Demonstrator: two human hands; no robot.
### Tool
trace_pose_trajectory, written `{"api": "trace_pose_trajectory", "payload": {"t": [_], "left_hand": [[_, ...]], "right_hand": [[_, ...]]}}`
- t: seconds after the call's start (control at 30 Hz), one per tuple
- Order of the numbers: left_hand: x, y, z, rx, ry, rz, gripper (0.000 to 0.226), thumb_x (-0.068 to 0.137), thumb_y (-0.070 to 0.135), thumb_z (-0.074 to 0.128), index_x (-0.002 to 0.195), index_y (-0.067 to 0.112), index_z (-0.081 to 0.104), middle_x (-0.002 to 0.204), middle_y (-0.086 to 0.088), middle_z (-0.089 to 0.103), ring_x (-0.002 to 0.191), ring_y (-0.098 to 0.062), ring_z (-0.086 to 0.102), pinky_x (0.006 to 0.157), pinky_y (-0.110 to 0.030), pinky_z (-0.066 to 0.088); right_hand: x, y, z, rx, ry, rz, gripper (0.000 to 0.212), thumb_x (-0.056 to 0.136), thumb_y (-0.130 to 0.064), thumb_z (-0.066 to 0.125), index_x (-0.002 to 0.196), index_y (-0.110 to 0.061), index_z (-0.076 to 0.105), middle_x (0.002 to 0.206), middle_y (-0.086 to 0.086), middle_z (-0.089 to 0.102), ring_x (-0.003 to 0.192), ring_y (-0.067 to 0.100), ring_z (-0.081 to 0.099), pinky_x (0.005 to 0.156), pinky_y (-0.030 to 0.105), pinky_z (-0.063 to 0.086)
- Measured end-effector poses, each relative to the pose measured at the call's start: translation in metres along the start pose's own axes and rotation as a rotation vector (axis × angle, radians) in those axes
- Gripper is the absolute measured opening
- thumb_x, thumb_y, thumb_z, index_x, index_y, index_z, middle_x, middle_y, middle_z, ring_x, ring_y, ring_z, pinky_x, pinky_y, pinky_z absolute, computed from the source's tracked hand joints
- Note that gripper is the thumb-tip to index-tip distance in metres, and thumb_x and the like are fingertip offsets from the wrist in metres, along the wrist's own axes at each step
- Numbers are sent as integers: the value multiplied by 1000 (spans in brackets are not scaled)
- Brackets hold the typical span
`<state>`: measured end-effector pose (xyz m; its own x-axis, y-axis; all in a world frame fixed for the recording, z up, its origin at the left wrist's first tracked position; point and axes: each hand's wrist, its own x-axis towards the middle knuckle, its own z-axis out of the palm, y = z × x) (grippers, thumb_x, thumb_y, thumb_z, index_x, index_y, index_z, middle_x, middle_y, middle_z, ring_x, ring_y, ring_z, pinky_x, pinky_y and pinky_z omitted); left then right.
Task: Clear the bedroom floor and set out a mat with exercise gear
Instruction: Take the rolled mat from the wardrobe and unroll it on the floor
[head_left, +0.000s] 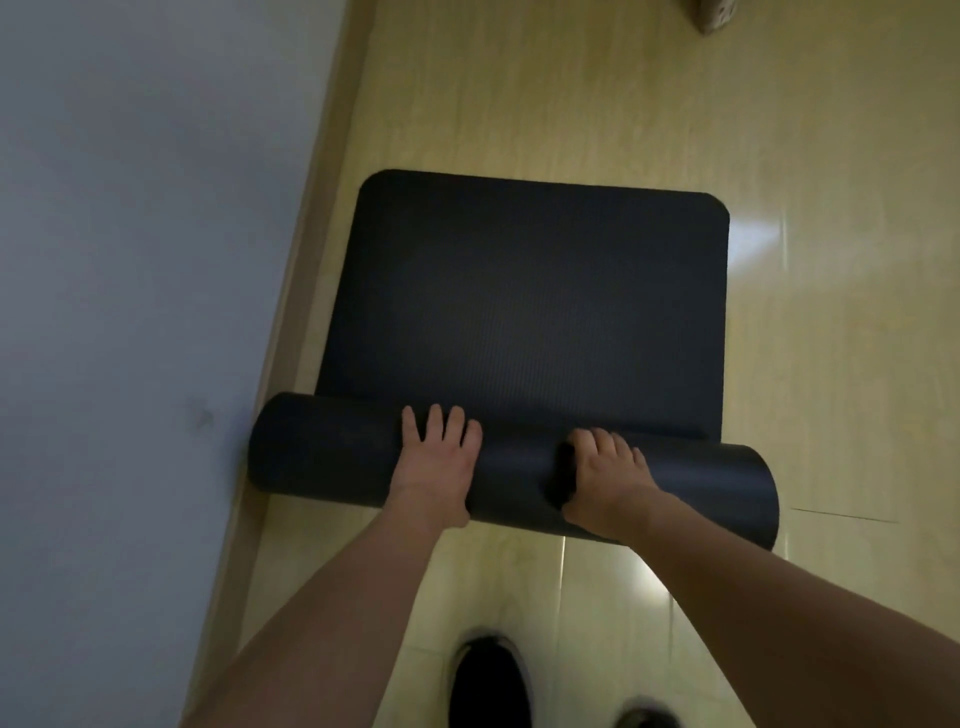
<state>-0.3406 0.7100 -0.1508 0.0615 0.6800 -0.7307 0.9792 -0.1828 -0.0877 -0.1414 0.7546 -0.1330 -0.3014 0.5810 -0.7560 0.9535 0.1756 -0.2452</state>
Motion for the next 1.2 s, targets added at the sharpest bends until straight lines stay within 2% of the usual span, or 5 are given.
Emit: {"api": "trace_pose_trajectory", "payload": {"t": [0.13, 0.5, 0.83, 1.0, 1.2], "left_hand": [[-18, 21, 25, -10, 59, -29, 89, 82, 35, 69, 145, 7, 14, 150, -27, 25, 138, -49, 24, 115, -57, 20], [-30, 34, 39, -25, 178, -45, 72, 82, 32, 68, 135, 7, 27, 134, -25, 45, 122, -45, 47, 105, -51, 39], [-46, 56, 60, -69, 139, -140, 73, 92, 17, 56, 147, 14, 7, 159, -23, 4, 144, -50, 8, 117, -59, 14], [-49, 52, 73, -73, 223, -118, 79, 89, 14, 59, 148, 15, 7, 160, -20, 2, 144, -50, 4, 118, -60, 10], [-47, 49, 75, -44, 193, -88, 84, 86, 24, 65, 147, 16, 8, 158, -20, 7, 142, -50, 12, 116, -60, 17]], "right_hand": [[-8, -6, 24, -125, -7, 6, 105, 79, -40, 69, 152, -23, -4, 150, 12, 16, 142, 35, 13, 118, 55, 10], [-15, 0, 39, -199, 20, -50, 104, 78, -40, 71, 153, -19, 1, 160, 10, 3, 147, 35, 0, 119, 55, 6], [-44, -5, 38, -120, -16, -60, 79, 85, -37, 63, 149, -16, 21, 151, 6, 29, 140, 29, 26, 117, 51, 19], [-46, 1, 49, -134, -18, -79, 86, 86, -27, 63, 153, -19, 10, 156, 3, 18, 144, 28, 16, 119, 51, 17], [-44, -1, 59, -112, 52, -71, 76, 85, -27, 65, 148, -20, 21, 151, 5, 23, 141, 30, 21, 116, 51, 21]]}}
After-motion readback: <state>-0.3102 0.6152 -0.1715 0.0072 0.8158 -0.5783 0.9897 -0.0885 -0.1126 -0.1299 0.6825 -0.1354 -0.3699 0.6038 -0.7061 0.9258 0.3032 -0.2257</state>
